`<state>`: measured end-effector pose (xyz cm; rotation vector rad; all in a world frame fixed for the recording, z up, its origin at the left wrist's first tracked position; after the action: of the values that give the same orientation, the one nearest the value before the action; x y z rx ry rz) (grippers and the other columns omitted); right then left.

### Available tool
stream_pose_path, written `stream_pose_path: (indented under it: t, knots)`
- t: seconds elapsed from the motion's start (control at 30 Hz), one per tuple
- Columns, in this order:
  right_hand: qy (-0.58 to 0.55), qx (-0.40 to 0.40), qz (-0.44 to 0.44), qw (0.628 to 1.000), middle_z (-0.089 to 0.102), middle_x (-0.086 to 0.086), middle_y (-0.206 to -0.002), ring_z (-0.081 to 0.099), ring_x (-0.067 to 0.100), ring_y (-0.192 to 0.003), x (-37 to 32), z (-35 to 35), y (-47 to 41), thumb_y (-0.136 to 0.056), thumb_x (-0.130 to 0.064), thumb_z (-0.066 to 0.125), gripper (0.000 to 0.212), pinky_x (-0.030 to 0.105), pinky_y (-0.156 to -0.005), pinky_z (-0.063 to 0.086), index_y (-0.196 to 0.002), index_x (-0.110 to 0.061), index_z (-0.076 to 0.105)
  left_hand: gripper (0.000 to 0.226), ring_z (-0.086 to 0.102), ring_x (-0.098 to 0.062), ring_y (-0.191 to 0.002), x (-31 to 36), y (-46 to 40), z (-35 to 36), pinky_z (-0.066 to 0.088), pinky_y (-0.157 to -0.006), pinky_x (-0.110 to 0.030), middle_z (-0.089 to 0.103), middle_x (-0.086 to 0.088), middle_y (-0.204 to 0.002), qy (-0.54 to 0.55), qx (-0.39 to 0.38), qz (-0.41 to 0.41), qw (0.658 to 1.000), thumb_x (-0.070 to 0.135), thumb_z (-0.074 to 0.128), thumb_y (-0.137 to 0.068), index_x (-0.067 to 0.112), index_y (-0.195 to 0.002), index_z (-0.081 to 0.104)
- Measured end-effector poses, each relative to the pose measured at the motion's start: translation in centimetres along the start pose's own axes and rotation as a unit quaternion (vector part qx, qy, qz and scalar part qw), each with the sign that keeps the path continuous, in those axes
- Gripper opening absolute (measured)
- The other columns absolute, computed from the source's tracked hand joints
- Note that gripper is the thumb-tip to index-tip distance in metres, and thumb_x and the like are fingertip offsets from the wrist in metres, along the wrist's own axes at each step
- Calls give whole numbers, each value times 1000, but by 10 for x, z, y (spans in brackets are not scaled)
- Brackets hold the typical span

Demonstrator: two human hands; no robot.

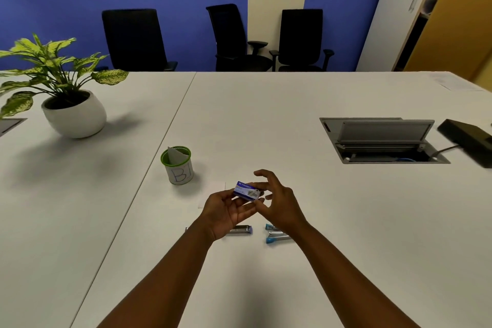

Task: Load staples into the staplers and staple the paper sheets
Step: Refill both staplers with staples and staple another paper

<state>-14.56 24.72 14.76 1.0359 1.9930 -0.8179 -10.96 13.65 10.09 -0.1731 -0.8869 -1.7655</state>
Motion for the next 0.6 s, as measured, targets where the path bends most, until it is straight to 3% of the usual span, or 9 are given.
stream_pose_path:
  t: [0.13,0.23,0.37,0.47,0.6]
  knots:
    - [25,29,26,999,62,1,-121,57,9,-100,1,-3,1,-81,-12,64,46,26,-85,52,-125,-19,51,39,71,-36,-81,1,2,0,58,-70,-40,66,-24,-105,14,8,14,1000,16,28,-95,-2,-112,57]
    - [23,54,86,995,62,4,-117,59,8,-86,11,-5,2,-82,-17,65,34,18,-75,48,-116,-15,60,36,71,-36,-76,0,2,1,59,-64,-41,72,-23,-89,24,8,27,999,14,28,-95,-4,-102,59]
    - [-31,63,130,989,66,5,-112,60,9,-80,20,-3,4,-81,-16,67,30,8,-65,46,-111,-12,65,35,71,-37,-78,0,1,-1,60,-65,-41,72,-23,-89,21,5,34,999,12,30,-95,-4,-101,60]
    - [-104,59,164,979,71,9,-104,65,14,-78,25,-1,3,-78,-13,70,29,19,-72,54,-107,-12,67,34,69,-38,-82,-1,-2,-4,59,-66,-40,67,-23,-98,21,15,43,999,11,29,-95,-4,-102,59]
    - [-143,53,173,973,71,11,-98,66,16,-79,29,2,1,-76,-9,72,26,33,-81,57,-102,-13,68,31,71,-35,-73,-1,-6,-8,60,-65,-39,63,-23,-102,26,23,56,998,12,32,-96,-4,-102,58]
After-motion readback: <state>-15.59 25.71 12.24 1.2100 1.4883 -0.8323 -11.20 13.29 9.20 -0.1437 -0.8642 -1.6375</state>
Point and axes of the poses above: each hand's wrist, its own y-axis away from the middle knuckle, its own z-axis out of the palm, x = y × z, the point moved 6 cm from there along -y, towards the middle knuckle
